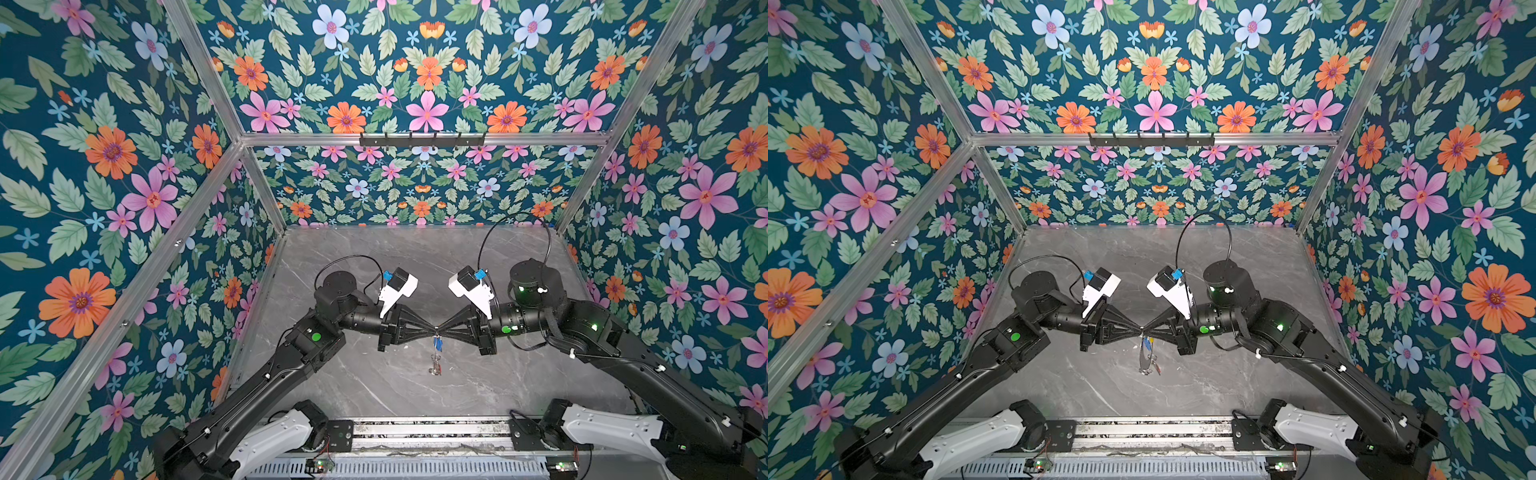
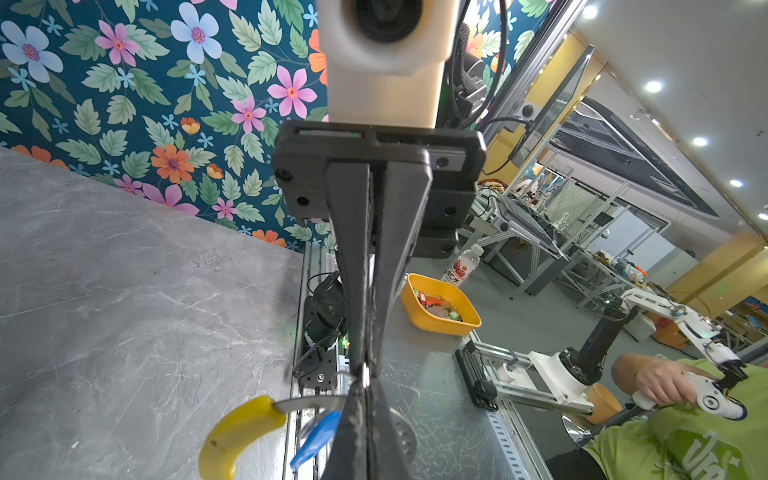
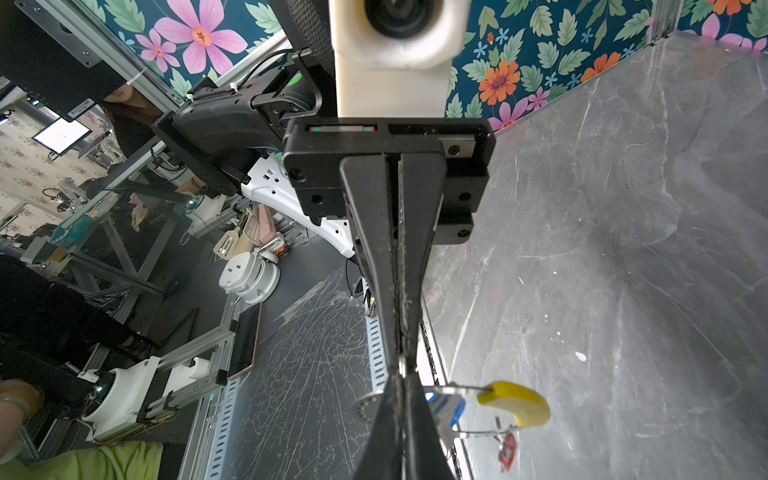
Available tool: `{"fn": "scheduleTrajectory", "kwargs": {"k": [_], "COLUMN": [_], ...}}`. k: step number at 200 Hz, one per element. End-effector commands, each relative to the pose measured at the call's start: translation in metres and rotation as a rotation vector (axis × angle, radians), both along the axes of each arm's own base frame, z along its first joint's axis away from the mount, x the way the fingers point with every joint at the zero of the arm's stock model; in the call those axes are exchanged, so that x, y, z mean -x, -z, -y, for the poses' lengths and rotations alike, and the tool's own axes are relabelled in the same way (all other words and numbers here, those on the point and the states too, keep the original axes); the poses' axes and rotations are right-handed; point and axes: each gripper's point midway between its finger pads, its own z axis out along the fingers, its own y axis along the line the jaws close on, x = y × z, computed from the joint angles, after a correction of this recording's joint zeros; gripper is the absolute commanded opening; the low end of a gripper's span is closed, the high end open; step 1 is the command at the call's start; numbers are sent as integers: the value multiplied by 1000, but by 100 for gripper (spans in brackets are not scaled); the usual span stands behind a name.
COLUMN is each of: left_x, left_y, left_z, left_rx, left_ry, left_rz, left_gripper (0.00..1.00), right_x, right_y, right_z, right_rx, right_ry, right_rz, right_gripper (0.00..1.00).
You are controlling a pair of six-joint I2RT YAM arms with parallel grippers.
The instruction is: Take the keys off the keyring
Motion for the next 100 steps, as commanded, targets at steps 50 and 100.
{"fn": "scheduleTrajectory", "kwargs": {"k": [50, 100], "left_x": [6, 3], "left_y": [-11, -14], "left_z": [-2, -3], "left_rx": [5, 15], "left_ry": [31, -3], "left_rz": [34, 64], "left_gripper": [8, 0], "right_x": [-6, -9], "right_y": [1, 0], "right_z": [0, -4], "right_rx": [21, 22], "right_ry": [19, 20], "right_rz": [27, 23], "right_gripper": [0, 0]}}
